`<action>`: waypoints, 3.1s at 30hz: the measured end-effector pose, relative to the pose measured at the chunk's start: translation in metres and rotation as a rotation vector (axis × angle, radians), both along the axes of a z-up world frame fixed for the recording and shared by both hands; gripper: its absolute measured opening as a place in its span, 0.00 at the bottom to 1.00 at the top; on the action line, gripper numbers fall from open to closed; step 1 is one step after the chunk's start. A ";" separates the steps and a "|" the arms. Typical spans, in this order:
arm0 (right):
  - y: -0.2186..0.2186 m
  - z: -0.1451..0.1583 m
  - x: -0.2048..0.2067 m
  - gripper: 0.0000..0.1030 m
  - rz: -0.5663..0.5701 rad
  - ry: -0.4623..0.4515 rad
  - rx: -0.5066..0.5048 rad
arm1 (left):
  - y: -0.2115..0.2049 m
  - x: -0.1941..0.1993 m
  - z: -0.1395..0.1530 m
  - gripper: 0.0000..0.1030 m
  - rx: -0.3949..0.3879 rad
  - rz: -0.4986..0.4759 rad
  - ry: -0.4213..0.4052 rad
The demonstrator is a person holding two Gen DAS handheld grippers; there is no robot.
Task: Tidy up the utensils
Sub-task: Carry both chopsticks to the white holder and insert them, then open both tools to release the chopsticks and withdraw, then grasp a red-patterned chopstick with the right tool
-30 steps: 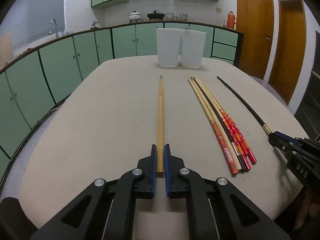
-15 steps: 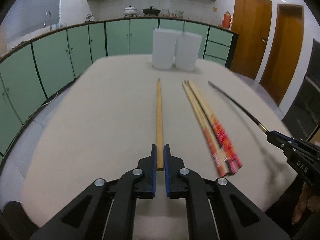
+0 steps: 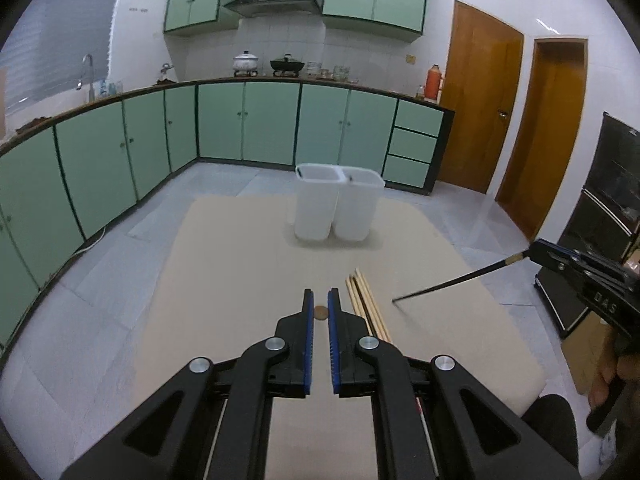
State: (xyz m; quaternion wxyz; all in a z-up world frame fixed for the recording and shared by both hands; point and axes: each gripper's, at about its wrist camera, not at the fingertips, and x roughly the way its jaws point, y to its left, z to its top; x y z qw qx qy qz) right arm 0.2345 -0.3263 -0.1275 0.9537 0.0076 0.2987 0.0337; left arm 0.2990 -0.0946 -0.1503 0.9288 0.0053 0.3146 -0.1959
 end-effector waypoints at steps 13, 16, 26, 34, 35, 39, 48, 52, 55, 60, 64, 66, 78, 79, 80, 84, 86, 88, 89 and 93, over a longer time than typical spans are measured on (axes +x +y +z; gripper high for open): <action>-0.005 0.054 0.102 0.05 0.141 0.209 -0.030 | -0.013 0.078 0.047 0.07 0.034 -0.140 0.086; -0.001 0.068 0.114 0.05 0.157 0.219 -0.056 | -0.019 0.091 0.060 0.07 0.049 -0.157 0.070; -0.002 0.123 0.145 0.05 0.169 0.201 -0.059 | -0.036 0.135 0.104 0.07 0.062 -0.173 0.009; -0.009 0.182 0.203 0.05 0.127 0.111 -0.057 | -0.054 0.198 0.158 0.07 0.017 -0.112 -0.097; -0.010 0.185 0.211 0.05 0.120 0.103 -0.058 | -0.056 0.205 0.161 0.07 0.012 -0.104 -0.103; -0.020 0.184 0.245 0.05 0.095 0.086 -0.044 | -0.065 0.239 0.170 0.07 -0.028 -0.073 -0.127; -0.044 0.101 0.298 0.05 0.043 0.179 0.014 | -0.087 0.278 0.099 0.07 -0.011 -0.055 -0.093; -0.052 0.076 0.299 0.08 0.030 0.203 0.032 | -0.085 0.280 0.068 0.07 0.009 -0.054 -0.042; -0.060 0.077 0.290 0.12 0.027 0.187 0.051 | -0.079 0.275 0.067 0.11 0.010 -0.052 -0.035; -0.070 0.092 0.237 0.23 0.040 0.104 0.097 | -0.050 0.239 0.089 0.34 -0.008 -0.055 -0.092; -0.063 0.082 0.172 0.24 0.070 0.043 0.072 | -0.021 0.191 0.089 0.45 -0.022 -0.059 -0.105; -0.055 0.062 0.132 0.26 0.076 0.024 0.055 | -0.009 0.157 0.076 0.51 -0.012 -0.065 -0.117; 0.034 -0.156 -0.041 0.27 0.050 0.185 0.061 | 0.021 -0.014 -0.069 0.59 0.016 -0.011 -0.091; 0.039 -0.163 -0.045 0.27 0.059 0.188 0.058 | 0.021 -0.020 -0.077 0.59 0.014 -0.007 -0.076; 0.045 -0.169 -0.049 0.27 0.068 0.190 0.054 | 0.021 -0.025 -0.087 0.59 0.008 -0.007 -0.052; 0.062 -0.177 -0.048 0.27 0.091 0.187 0.033 | 0.019 -0.038 -0.115 0.58 -0.002 -0.004 -0.004; 0.063 -0.178 -0.044 0.27 0.096 0.188 0.035 | 0.014 -0.044 -0.121 0.57 -0.004 -0.020 0.001; 0.062 -0.179 -0.038 0.27 0.102 0.185 0.042 | 0.006 -0.048 -0.127 0.57 0.023 -0.041 0.002; 0.060 -0.180 -0.037 0.26 0.102 0.181 0.043 | 0.004 -0.048 -0.129 0.57 0.028 -0.045 0.000; 0.046 -0.182 -0.031 0.06 0.071 0.177 0.059 | -0.007 -0.051 -0.137 0.55 0.044 -0.068 0.009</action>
